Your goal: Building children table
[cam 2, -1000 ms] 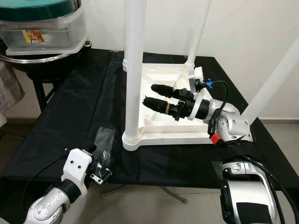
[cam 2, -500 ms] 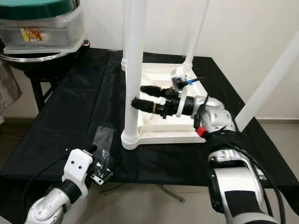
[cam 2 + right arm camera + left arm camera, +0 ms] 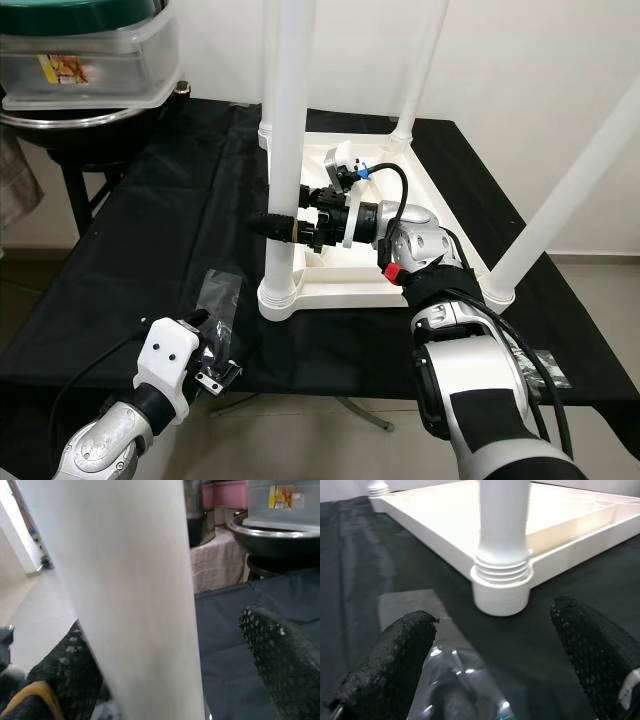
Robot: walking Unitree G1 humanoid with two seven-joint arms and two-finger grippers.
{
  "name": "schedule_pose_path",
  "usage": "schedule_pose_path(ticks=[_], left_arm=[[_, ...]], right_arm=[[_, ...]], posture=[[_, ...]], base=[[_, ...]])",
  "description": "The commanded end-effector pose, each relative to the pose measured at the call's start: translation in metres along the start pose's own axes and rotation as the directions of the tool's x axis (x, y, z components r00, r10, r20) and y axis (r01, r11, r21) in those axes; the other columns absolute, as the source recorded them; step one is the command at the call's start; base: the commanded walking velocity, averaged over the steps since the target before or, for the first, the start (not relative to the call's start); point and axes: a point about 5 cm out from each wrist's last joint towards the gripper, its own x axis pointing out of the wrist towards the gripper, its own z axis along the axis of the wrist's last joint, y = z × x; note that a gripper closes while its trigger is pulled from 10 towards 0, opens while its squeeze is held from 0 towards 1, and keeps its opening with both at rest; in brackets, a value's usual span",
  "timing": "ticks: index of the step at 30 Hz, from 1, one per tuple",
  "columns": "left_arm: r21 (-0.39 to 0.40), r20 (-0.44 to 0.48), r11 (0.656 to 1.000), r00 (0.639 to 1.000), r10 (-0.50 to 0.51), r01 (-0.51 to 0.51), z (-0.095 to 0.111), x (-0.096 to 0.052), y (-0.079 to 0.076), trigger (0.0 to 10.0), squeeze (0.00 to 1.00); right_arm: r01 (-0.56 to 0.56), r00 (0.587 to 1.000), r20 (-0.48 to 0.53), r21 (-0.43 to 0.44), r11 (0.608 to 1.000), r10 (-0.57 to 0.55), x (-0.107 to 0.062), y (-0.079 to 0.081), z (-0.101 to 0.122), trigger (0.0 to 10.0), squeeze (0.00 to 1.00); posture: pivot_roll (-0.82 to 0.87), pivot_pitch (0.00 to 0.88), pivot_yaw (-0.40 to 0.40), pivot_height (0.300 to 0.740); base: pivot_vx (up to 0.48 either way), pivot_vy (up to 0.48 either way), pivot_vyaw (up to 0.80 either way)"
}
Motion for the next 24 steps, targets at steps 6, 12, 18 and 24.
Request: schedule_pose_path(ticks=[6,12,18,24], left_arm=[[0.001,0.000,1.000,1.000,0.002,-0.002,0.000,-0.001,-0.003,10.0,0.00],[-0.004,-0.003,1.000,1.000,0.003,-0.003,-0.001,0.000,-0.003,10.0,0.00],[-0.013,-0.001,1.000,1.000,-0.005,0.005,-0.002,0.001,-0.003,10.0,0.00],[-0.013,-0.002,1.000,1.000,-0.012,0.012,-0.002,0.002,-0.003,10.0,0.00]], right_arm=[[0.033,0.999,-0.021,-0.020,0.999,-0.034,0.017,0.000,-0.006,0.0,0.00],[0.080,0.997,0.026,-0.031,0.996,-0.079,0.019,0.002,-0.013,0.0,0.00],[0.360,0.933,0.058,-0.082,0.929,-0.356,0.020,-0.007,-0.016,0.0,0.00],[0.908,0.420,0.090,-0.048,0.417,-0.903,-0.005,-0.021,-0.026,0.0,0.00]], posture=[[0.09,0.089,-0.109,0.740],[0.08,0.080,-0.106,0.740],[0.08,0.069,-0.102,0.740],[0.08,0.059,-0.095,0.740]], base=[[0.000,0.000,0.00],[0.000,0.000,0.00],[0.000,0.000,0.00],[0.000,0.000,0.00]])
